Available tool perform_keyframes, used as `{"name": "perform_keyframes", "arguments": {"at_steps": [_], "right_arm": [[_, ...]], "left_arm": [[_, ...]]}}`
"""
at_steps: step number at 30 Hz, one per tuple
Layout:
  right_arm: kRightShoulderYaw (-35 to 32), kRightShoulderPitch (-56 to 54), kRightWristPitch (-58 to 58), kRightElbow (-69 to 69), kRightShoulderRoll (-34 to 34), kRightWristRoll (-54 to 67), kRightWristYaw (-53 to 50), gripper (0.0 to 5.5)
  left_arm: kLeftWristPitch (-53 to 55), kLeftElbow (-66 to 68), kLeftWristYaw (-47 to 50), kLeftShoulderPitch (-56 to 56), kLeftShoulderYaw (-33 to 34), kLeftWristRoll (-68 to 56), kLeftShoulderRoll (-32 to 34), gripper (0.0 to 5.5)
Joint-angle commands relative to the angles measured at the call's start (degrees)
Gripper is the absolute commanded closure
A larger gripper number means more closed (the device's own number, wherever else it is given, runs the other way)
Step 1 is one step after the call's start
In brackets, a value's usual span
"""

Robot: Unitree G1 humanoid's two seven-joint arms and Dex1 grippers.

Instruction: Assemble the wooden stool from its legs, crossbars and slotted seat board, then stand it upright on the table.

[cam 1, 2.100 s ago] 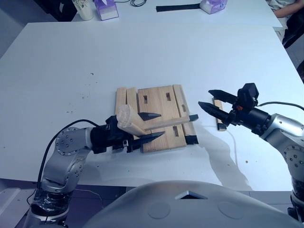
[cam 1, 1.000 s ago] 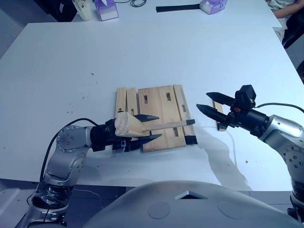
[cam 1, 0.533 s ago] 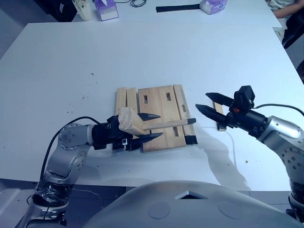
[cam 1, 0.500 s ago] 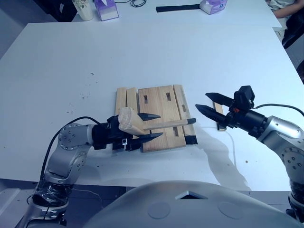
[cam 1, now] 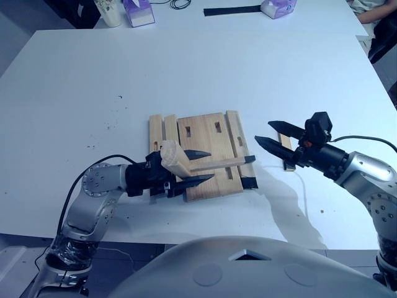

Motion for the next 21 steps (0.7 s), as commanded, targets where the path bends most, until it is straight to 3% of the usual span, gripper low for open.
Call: {"name": "perform_keyframes", "arguments": {"at_steps": [1, 11, 21], "right_arm": [[0.65, 0.03, 0.03, -0.42, 0.25, -0.01, -0.24, 2.14], [1.31, -1.25, -0.04, 1.01, -1.18, -0.43, 1.58, 2.14], [1.91, -1.95, -0.11, 1.75, -1.42, -1.15, 2.13, 2.14]], "left_arm": [[0.19, 3.18, 0.08, 0.86, -1.61, 4.97, 1.48, 3.47], [-5.87, 9.28, 1.56, 3.08, -4.97, 10.25, 1.41, 3.47], [9.63, 8.14, 4.96, -1.27, -5.23, 0.69, 2.72, 3.47]]}}
